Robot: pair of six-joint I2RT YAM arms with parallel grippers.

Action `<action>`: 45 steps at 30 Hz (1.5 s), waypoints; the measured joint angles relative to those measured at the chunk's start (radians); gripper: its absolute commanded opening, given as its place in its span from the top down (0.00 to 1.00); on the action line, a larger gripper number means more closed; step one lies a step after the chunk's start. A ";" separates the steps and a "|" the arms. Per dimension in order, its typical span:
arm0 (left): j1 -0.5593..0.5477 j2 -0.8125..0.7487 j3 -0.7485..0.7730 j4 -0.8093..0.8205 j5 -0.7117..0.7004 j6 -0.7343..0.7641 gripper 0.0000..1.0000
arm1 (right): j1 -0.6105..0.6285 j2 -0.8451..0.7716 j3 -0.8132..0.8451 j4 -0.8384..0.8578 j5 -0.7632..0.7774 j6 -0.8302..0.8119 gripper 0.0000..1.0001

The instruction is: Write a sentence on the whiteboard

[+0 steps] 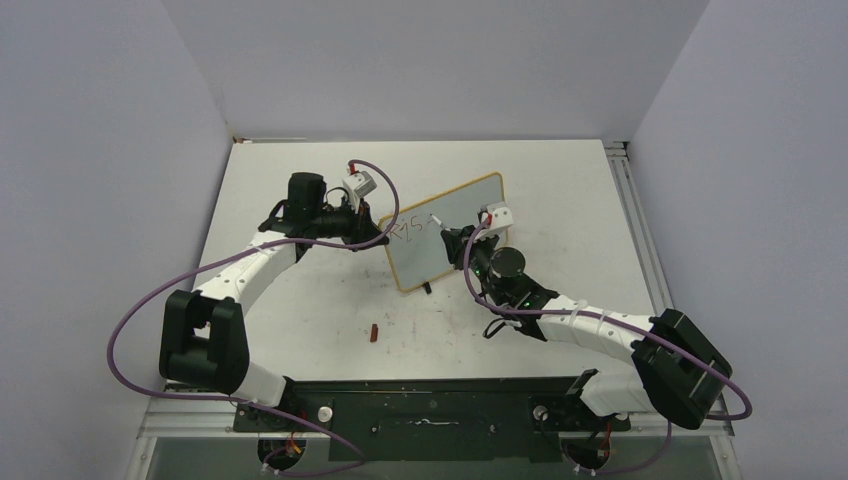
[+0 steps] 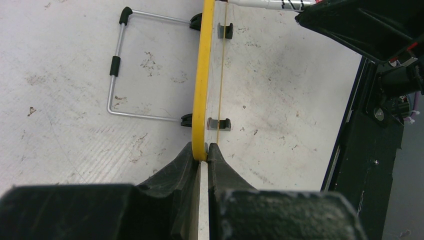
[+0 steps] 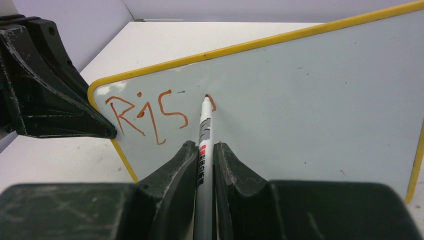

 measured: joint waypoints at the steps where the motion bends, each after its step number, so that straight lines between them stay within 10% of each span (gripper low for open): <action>1: 0.000 0.000 0.000 0.000 0.000 0.000 1.00 | 0.000 0.000 0.000 0.002 -0.003 0.000 0.95; 45: 0.000 0.000 0.000 0.000 -0.001 0.000 1.00 | 0.020 -0.066 -0.055 -0.029 0.060 0.026 0.95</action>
